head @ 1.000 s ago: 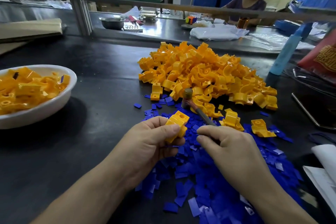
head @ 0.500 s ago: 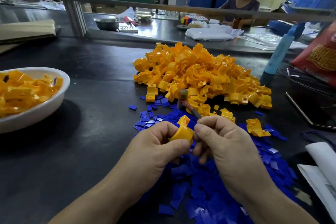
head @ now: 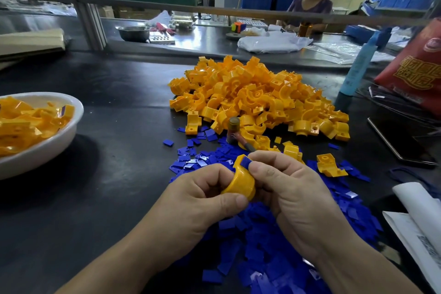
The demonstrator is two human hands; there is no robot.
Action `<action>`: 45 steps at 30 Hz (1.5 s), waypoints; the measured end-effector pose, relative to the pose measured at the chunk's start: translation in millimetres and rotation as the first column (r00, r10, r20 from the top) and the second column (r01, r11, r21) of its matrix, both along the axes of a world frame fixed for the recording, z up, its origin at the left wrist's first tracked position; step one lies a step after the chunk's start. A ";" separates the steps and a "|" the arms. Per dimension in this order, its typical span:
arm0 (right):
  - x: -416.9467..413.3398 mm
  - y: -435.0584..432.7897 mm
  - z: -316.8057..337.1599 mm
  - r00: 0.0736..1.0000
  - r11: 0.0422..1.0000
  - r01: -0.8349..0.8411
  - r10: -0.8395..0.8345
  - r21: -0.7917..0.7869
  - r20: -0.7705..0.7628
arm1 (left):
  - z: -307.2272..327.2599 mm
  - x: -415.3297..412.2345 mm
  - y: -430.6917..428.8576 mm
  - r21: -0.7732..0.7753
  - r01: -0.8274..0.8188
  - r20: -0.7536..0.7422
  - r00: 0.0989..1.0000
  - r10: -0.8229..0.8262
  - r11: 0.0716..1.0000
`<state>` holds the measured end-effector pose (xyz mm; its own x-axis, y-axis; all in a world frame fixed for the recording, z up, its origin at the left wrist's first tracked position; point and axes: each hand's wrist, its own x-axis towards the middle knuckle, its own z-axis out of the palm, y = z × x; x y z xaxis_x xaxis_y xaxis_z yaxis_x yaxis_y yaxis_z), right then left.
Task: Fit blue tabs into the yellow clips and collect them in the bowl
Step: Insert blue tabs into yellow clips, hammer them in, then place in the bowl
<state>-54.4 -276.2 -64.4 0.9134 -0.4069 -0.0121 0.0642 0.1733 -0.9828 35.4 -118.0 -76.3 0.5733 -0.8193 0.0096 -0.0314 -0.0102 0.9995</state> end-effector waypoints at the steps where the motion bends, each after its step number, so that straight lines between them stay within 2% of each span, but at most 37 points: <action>1: 0.0 0.2 0.3 1.000 1.000 0.005 -0.004 -0.004 0.009 | 1.1 0.4 0.7 0.005 0.011 -0.005 1.000 -0.011 1.000; 4: -1.0 1.2 1.7 1.000 0.997 0.011 -0.009 -0.071 0.027 | 3.8 1.5 1.3 0.040 0.018 -0.003 1.000 -0.017 0.999; 7: -2.9 2.8 4.1 0.999 0.981 0.035 -0.028 -0.192 0.039 | 3.2 3.3 -1.0 0.039 -0.084 -0.030 0.996 0.085 0.996; 10: -5.0 7.4 6.9 0.998 0.949 -0.010 0.026 -0.316 0.048 | 1.8 5.1 -1.4 0.020 -0.115 -0.087 0.989 0.116 0.993; 13: -5.2 10.6 8.3 0.997 0.908 -0.039 0.064 -0.418 0.045 | -0.3 5.3 -1.8 0.036 -0.108 -0.066 0.992 0.110 0.994; 19: -4.9 11.1 6.1 0.996 0.885 -0.035 0.070 -0.464 0.059 | 1.8 2.3 -2.0 0.065 -0.164 0.018 0.986 0.163 0.984; 22: -4.0 12.3 6.0 0.998 0.863 -0.046 0.061 -0.503 0.012 | 9.4 0.7 -1.4 0.105 -0.201 0.042 0.979 0.197 0.974; 23: -4.0 12.2 5.7 0.999 0.827 -0.030 0.035 -0.561 -0.002 | 12.8 1.8 -1.0 0.117 -0.227 0.043 0.974 0.223 0.967; 24: -4.2 10.4 5.5 1.000 0.751 0.015 -0.016 -0.660 0.005 | 15.6 5.2 0.2 0.126 -0.276 0.053 0.961 0.272 0.953; 26: -5.3 1.8 4.6 0.983 0.457 0.159 -0.154 -0.875 0.098 | 18.0 18.9 5.0 0.153 -0.443 0.078 0.896 0.436 0.883; 28: -6.0 -11.2 4.9 0.947 0.150 0.212 -0.277 -0.966 0.165 | 16.8 37.6 14.0 0.187 -0.605 0.128 0.796 0.591 0.774; 30: -5.8 -22.1 3.7 0.908 -0.026 0.043 -0.416 -0.999 0.050 | 12.4 55.8 24.9 0.254 -0.692 0.271 0.722 0.637 0.676; 31: -5.4 -25.7 1.5 0.877 -0.060 -0.081 -0.478 -0.995 -0.043 | 9.0 63.3 29.8 0.279 -0.711 0.325 0.702 0.634 0.645; 33: -4.4 -27.2 -2.8 0.847 -0.039 -0.212 -0.506 -0.976 -0.164 | 3.7 72.4 36.4 0.333 -0.725 0.438 0.685 0.582 0.603; 36: -2.1 -24.4 -6.2 0.861 0.022 -0.201 -0.473 -0.979 -0.188 | -2.1 76.7 38.6 0.426 -0.731 0.615 0.666 0.422 0.533; 41: -3.0 -25.9 -4.8 0.875 0.050 -0.173 -0.450 -0.984 -0.177 | 10.6 77.3 47.2 0.539 -0.724 0.678 0.677 0.289 0.431; 43: -4.4 -22.7 1.1 0.893 0.147 -0.141 -0.408 -0.979 -0.190 | 14.8 74.9 52.1 0.574 -0.721 0.700 0.678 0.224 0.388; 45: -5.8 -15.9 10.8 0.927 0.287 -0.059 -0.340 -0.956 -0.159 | 15.1 69.6 50.3 0.608 -0.714 0.737 0.670 0.089 0.347</action>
